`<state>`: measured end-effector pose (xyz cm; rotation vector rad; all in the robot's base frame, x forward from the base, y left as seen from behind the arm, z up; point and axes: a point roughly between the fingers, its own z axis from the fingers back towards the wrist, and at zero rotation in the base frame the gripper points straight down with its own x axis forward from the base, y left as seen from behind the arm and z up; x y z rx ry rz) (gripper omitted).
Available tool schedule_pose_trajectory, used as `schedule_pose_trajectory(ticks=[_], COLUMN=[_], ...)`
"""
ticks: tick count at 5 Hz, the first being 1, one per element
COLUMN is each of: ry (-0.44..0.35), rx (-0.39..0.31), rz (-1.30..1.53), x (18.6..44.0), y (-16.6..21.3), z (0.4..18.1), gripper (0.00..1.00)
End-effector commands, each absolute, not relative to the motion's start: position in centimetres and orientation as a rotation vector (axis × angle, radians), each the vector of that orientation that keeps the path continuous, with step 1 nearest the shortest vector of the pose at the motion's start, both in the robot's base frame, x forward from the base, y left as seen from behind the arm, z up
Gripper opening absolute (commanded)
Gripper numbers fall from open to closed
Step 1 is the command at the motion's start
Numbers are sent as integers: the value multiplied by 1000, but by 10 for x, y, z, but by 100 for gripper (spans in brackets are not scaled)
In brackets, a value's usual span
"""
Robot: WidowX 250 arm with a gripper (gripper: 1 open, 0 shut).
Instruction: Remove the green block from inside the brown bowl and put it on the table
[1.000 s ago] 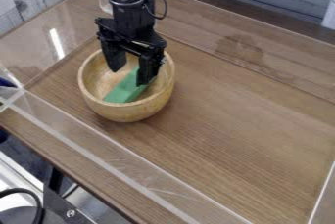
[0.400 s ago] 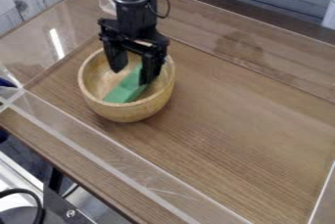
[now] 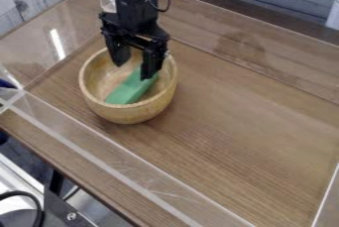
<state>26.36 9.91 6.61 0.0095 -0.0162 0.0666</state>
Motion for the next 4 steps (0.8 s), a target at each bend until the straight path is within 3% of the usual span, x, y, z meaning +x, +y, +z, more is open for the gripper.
schedule_pose_trajectory(ticks=[1,3,4], ry=[-73,-32,-41], rx=[24,21,19], rz=[61,41,52], x=[266,259,257], y=[107,108,105], z=[83,81,71], gripper=[100,100,100])
